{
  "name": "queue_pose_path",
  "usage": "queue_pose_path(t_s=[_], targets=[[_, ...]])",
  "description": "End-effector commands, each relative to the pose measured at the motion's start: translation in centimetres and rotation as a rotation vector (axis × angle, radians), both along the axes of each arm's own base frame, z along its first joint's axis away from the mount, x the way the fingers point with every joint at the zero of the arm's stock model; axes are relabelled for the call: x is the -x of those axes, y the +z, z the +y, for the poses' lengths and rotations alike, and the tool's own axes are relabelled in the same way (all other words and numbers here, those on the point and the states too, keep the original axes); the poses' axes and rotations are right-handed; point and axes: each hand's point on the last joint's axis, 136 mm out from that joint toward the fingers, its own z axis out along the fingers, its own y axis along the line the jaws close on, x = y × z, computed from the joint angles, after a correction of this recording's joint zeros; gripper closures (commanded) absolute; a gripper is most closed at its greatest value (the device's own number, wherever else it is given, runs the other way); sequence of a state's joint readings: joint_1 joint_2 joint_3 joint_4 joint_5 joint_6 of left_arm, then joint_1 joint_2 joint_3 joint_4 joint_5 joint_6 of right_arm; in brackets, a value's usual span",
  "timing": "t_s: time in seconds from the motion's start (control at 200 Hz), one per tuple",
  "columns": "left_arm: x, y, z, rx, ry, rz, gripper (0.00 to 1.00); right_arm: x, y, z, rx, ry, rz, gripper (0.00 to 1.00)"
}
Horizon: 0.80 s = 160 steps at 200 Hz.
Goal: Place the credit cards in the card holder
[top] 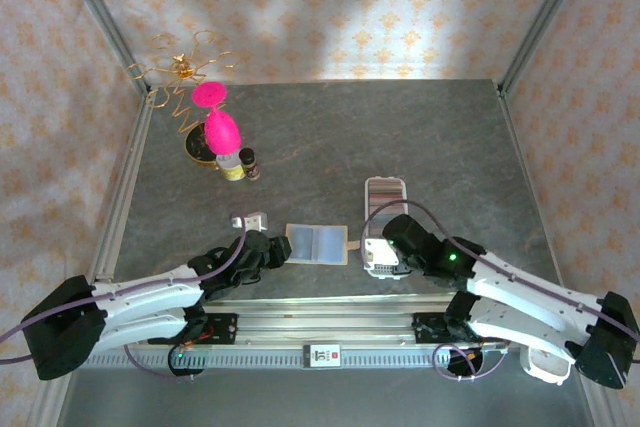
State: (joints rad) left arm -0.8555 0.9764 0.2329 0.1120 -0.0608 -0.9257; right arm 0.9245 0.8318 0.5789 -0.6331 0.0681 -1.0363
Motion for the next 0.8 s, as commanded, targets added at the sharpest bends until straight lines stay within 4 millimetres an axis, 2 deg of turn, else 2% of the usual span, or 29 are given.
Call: queue_pose_path(t_s=[0.0, 0.145, 0.32, 0.445, 0.511, 0.566, 0.796], targets=[[-0.6, 1.0, 0.3, -0.016, 0.023, -0.027, 0.60, 3.1, 2.3, 0.9, -0.110, 0.034, 0.147, 1.00], [-0.8, 1.2, 0.3, -0.021, 0.022, -0.033, 0.59, 3.9, 7.2, 3.4, -0.342, 0.079, 0.147, 1.00], [-0.9, 1.2, -0.1, -0.024, 0.010, -0.035, 0.59, 1.5, 15.2, 6.4, -0.886, -0.072, 0.059, 1.00], [-0.9, 1.3, -0.2, -0.019, 0.010, -0.035, 0.58, 0.1, 18.1, 7.2, -1.236, -0.225, 0.136, 1.00], [-0.9, 1.3, -0.2, -0.019, 0.010, -0.036, 0.56, -1.4, 18.4, 7.0, -1.386, -0.396, 0.225, 1.00], [-0.9, 1.3, -0.3, -0.018, 0.003, -0.035, 0.54, -2.6, 17.6, 7.3, -1.440, -0.536, 0.311, 1.00], [-1.0, 1.5, -0.6, -0.011, -0.013, -0.049, 0.46, -5.3, 12.0, 10.4, -1.458, -0.993, 0.653, 1.00]])
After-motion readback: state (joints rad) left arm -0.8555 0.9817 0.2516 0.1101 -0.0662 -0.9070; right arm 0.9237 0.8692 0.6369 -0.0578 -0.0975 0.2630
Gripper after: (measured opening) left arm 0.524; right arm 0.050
